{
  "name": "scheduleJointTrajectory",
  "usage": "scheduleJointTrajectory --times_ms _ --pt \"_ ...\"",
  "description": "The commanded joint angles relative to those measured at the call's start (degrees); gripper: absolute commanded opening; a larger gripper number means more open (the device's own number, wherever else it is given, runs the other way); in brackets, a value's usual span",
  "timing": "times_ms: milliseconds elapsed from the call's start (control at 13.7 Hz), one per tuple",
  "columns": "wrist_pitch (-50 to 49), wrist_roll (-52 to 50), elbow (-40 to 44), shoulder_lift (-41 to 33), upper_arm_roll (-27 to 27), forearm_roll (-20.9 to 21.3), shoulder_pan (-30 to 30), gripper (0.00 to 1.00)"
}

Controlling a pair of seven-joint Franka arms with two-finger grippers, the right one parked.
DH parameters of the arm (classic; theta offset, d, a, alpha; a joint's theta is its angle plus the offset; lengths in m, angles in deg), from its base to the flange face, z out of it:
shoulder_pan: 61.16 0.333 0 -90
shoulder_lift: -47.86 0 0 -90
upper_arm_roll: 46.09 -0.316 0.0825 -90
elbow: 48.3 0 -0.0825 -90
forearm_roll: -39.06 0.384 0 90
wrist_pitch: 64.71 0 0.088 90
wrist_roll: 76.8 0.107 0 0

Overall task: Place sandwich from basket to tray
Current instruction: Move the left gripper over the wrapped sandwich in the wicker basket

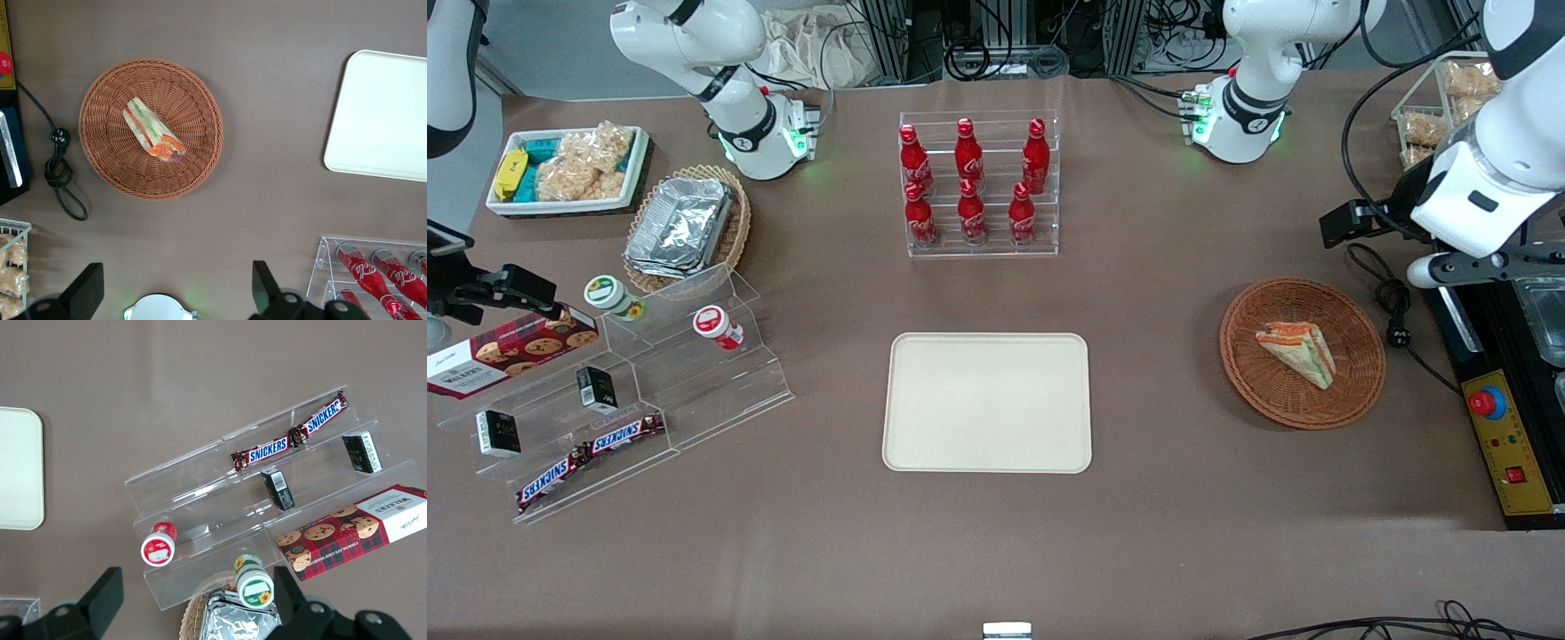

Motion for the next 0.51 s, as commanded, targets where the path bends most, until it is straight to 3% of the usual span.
scheduleJointTrajectory --times_ms 0,438 --pt "-0.13 0.32 1.09 0.28 -0.67 1.86 -0.92 1.00" --pt "2.31 -3.70 -1.88 2.21 -0.84 0.99 2.58 1.00"
